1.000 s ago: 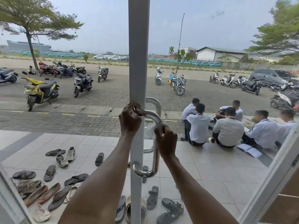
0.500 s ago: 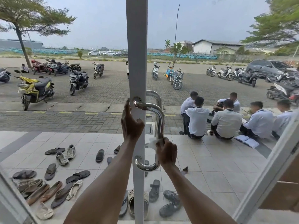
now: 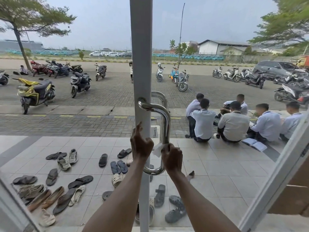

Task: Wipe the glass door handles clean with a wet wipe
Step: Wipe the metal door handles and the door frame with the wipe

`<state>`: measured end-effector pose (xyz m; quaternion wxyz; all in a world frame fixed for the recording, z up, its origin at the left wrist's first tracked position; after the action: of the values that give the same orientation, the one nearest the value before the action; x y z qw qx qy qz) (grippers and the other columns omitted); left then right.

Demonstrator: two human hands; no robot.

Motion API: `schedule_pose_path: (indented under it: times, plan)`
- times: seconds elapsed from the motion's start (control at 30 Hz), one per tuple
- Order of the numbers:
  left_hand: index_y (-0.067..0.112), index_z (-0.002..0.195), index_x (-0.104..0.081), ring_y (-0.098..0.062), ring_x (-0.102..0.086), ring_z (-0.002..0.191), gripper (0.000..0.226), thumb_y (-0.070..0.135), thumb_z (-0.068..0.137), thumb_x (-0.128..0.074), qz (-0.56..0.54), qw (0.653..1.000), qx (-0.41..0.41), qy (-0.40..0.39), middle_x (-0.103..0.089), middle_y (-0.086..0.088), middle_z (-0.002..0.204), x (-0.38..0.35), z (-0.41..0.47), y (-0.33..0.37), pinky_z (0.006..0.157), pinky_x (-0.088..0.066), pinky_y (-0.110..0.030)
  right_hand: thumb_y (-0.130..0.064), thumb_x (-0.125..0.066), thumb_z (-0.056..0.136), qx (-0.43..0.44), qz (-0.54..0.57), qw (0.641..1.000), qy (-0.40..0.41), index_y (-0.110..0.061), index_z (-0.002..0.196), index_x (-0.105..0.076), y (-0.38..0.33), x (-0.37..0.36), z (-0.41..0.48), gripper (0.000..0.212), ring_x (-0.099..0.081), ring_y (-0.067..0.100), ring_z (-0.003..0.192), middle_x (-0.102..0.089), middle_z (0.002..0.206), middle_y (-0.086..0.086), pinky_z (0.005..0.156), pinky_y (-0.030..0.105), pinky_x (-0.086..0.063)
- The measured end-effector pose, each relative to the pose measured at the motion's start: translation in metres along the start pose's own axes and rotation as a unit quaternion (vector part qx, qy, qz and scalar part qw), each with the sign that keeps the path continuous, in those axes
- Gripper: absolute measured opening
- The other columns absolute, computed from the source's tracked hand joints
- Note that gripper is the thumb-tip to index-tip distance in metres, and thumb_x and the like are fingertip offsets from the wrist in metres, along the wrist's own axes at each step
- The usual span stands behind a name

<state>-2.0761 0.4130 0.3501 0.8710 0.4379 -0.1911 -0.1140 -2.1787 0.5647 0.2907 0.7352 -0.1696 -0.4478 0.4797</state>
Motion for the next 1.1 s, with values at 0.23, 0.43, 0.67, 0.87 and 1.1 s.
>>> schedule_pose_path:
  times: [0.23,0.43,0.67,0.87,1.1]
  plan:
    - [0.004,0.127,-0.057,-0.027,-0.06,0.109,0.062,-0.01,0.067,-0.053,0.011,0.999,-0.014,-0.027,-0.063,-0.013,0.12,-0.002,-0.009,-0.002,0.092,-0.054,-0.044,-0.016,-0.054,0.087,-0.025,-0.026,0.999,-0.02,-0.001,0.081,-0.069,-0.002,0.002,0.001,0.021,-0.066,0.038,0.075,-0.071,0.08,0.02,0.057,0.03,-0.04]
    - [0.012,0.111,-0.062,-0.02,-0.06,0.091,0.051,-0.006,0.063,-0.057,0.021,0.999,-0.032,-0.021,-0.065,-0.006,0.102,-0.009,-0.016,0.005,0.081,-0.048,-0.026,-0.026,-0.056,0.09,0.021,0.023,0.998,0.055,-0.005,0.081,-0.069,-0.049,0.043,0.04,0.027,-0.065,0.036,0.069,-0.071,0.076,0.018,0.055,0.035,-0.046]
    - [0.016,0.102,-0.061,-0.01,-0.057,0.082,0.042,-0.005,0.066,-0.06,0.025,0.998,-0.037,-0.035,-0.061,0.003,0.094,-0.016,-0.025,-0.001,0.071,-0.052,-0.028,-0.021,-0.056,0.088,-0.002,0.027,1.0,0.009,-0.007,0.076,-0.068,-0.021,0.022,0.014,0.022,-0.065,0.037,0.07,-0.071,0.074,0.016,0.054,0.031,-0.041]
    - [0.012,0.098,-0.061,-0.017,-0.06,0.083,0.04,-0.007,0.064,-0.059,0.038,0.999,-0.019,-0.011,-0.063,-0.001,0.092,-0.001,-0.024,-0.014,0.069,-0.053,-0.03,-0.023,-0.05,0.092,-0.016,-0.015,1.0,-0.019,-0.001,0.078,-0.07,-0.013,0.015,0.013,0.033,-0.066,0.037,0.075,-0.071,0.08,0.019,0.055,0.026,-0.034]
    - [0.015,0.093,-0.059,-0.015,-0.059,0.081,0.036,-0.006,0.064,-0.055,0.033,0.999,-0.015,-0.007,-0.061,0.001,0.089,-0.005,-0.027,-0.009,0.066,-0.054,-0.031,-0.032,-0.052,0.086,0.032,0.035,0.996,0.081,-0.01,0.066,-0.067,-0.072,0.061,0.058,0.034,-0.053,0.015,0.048,-0.066,0.059,0.005,0.044,0.02,-0.024]
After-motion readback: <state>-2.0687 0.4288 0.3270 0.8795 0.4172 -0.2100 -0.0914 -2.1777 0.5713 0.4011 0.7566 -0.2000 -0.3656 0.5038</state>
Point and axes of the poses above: each hand's wrist, its own z-axis towards the middle knuckle, its own x-axis out of the back of the hand, y = z × x, the point moved 10 cm from there along z, towards the middle knuckle
